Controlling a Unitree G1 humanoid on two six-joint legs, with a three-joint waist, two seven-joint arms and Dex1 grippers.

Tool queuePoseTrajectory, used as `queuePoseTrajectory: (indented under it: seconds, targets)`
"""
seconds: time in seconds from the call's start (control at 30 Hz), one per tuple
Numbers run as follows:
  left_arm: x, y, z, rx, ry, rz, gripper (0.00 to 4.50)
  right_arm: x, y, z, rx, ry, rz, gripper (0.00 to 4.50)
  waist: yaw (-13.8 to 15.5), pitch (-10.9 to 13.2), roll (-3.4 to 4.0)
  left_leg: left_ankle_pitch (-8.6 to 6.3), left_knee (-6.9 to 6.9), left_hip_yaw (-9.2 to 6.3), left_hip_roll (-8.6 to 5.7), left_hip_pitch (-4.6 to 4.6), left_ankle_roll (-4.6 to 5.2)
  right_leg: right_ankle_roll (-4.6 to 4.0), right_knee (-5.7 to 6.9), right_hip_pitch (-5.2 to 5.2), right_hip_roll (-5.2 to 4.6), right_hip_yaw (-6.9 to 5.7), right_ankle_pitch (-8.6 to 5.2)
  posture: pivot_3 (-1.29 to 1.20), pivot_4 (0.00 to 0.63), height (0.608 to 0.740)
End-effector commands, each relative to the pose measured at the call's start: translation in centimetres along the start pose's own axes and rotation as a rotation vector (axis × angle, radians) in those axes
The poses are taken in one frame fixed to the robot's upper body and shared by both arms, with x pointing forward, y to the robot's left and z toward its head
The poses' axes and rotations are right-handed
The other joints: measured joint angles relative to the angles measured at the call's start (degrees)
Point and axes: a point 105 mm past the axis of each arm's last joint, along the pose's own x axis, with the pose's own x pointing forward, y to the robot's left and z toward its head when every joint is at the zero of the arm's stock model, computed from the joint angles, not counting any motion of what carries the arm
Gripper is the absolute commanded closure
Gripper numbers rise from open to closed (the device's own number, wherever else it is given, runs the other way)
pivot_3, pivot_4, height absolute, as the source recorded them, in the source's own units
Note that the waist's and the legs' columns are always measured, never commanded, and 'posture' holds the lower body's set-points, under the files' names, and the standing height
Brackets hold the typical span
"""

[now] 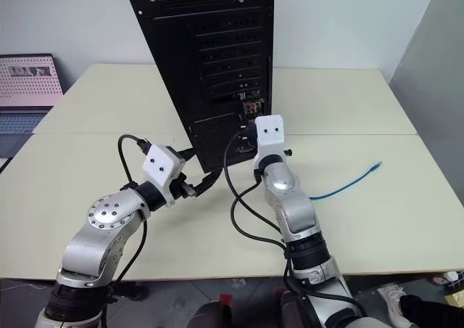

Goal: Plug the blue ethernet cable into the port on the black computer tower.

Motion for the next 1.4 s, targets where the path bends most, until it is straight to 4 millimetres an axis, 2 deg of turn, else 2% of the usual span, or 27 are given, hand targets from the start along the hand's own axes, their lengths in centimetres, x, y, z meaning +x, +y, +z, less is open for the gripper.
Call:
queuePoseTrajectory:
  seconds: [0.03, 0.27, 0.37, 0.4, 0.43, 0.6, 0.63, 0.7, 0.87, 0.97, 1.03, 1.23, 1.4]
  targets:
    - [-0.3, 0.3, 1.3, 0.036, -0.043, 0.020, 0.62, 0.7, 3.7, 4.3, 0.035, -0.143, 0.099, 4.50, -0.06, 0.00, 0.00, 0.00, 0.00, 0.01, 0.00, 0.01, 0.00, 0.00, 0.00, 0.00, 0.00, 0.01, 0.00, 0.00, 0.150, 0.740]
    - [-0.4, 0.3, 1.2, 0.036, -0.043, 0.024, 0.62, 1.1, 4.0, 4.1, 0.030, -0.139, 0.120, 4.50, -0.63, 0.00, 0.00, 0.02, 0.00, 0.05, 0.06, 0.10, -0.01, -0.06, 0.05, 0.00, 0.09, 0.09, 0.04, 0.00, 0.150, 0.740]
    - [-0.4, 0.6, 1.1, 0.038, -0.039, 0.036, 0.62, 0.8, 3.3, 3.2, 0.024, -0.117, 0.140, 4.50, -0.91, 0.00, 0.00, 0.04, 0.00, 0.05, 0.07, 0.12, 0.00, -0.07, 0.10, 0.00, 0.11, 0.09, 0.04, 0.00, 0.150, 0.740]
    - [-0.4, 0.7, 1.0, 0.038, -0.037, 0.039, 0.62, 0.7, 3.0, 3.0, 0.021, -0.108, 0.143, 3.80, -1.02, 0.00, 0.00, 0.04, 0.00, 0.04, 0.07, 0.12, 0.00, -0.07, 0.10, 0.00, 0.12, 0.09, 0.04, 0.00, 0.150, 0.740]
    - [-0.4, 0.8, 0.9, 0.038, -0.036, 0.042, 0.62, 0.5, 2.6, 2.6, 0.016, -0.096, 0.147, 3.79, -1.06, 0.00, 0.00, 0.04, 0.00, 0.04, 0.07, 0.12, 0.00, -0.07, 0.12, 0.00, 0.12, 0.09, 0.04, 0.00, 0.150, 0.740]
    - [-0.3, 1.0, 0.9, 0.037, -0.037, 0.056, 0.62, -0.2, 0.9, 2.3, -0.015, -0.073, 0.171, 2.76, -0.91, 0.00, 0.00, 0.04, -0.03, -0.02, 0.04, 0.01, -0.01, -0.08, 0.04, -0.01, 0.09, 0.02, 0.04, 0.00, 0.150, 0.740]
    - [-0.4, 1.0, 0.9, 0.034, -0.039, 0.059, 0.62, -0.5, 0.5, 2.4, -0.014, -0.071, 0.179, 2.41, -0.78, 0.00, 0.00, 0.04, -0.03, -0.03, 0.03, -0.01, -0.01, -0.08, 0.01, -0.01, 0.08, 0.01, 0.04, 0.00, 0.150, 0.740]
    - [-0.4, 1.1, 0.7, 0.026, -0.025, 0.061, 0.62, -1.1, 0.0, 2.7, -0.013, -0.072, 0.200, 2.09, -0.36, 0.00, 0.00, 0.04, -0.02, -0.04, 0.03, -0.05, -0.01, -0.08, -0.04, -0.01, 0.03, 0.01, 0.04, 0.00, 0.150, 0.740]
    - [-1.3, 1.5, 0.2, 0.073, 0.030, 0.045, 0.62, -3.4, -1.4, 3.4, -0.060, -0.054, 0.328, 1.08, 0.54, 0.00, 0.00, 0.04, -0.02, -0.05, 0.01, -0.09, -0.01, -0.07, -0.07, 0.00, -0.02, -0.02, 0.04, 0.00, 0.150, 0.740]
    - [-2.3, 1.9, 0.0, 0.069, 0.055, 0.015, 0.62, -5.0, -3.1, 3.6, -0.137, -0.033, 0.409, 0.47, 0.71, 0.00, 0.00, 0.04, -0.01, -0.04, -0.02, -0.07, 0.00, -0.06, -0.07, 0.03, -0.02, -0.03, 0.04, 0.00, 0.150, 0.740]
    - [-3.2, 2.6, -0.3, 0.049, 0.081, -0.013, 0.62, -6.4, -5.1, 3.8, -0.173, -0.012, 0.477, 0.04, 0.96, 0.01, -0.01, 0.03, -0.01, -0.04, -0.04, -0.07, 0.00, -0.05, -0.09, 0.04, -0.02, -0.08, 0.03, 0.00, 0.150, 0.740]
    - [-4.7, 3.3, 0.1, 0.030, 0.096, -0.105, 0.62, -8.7, -8.7, 4.8, -0.166, 0.018, 0.574, 0.04, 1.37, 0.05, 0.03, 0.03, -0.01, 0.11, -0.08, -0.06, 0.01, -0.06, -0.13, 0.06, 0.10, -0.13, 0.02, 0.00, 0.150, 0.740]
    - [-5.0, 4.0, 1.2, 0.032, 0.060, -0.122, 0.62, -9.6, -8.9, 4.8, -0.176, 0.045, 0.641, 0.04, 1.32, 0.05, 0.03, 0.03, -0.01, 0.22, -0.02, -0.01, 0.01, -0.07, -0.10, 0.07, 0.16, -0.11, 0.01, 0.00, 0.150, 0.740]
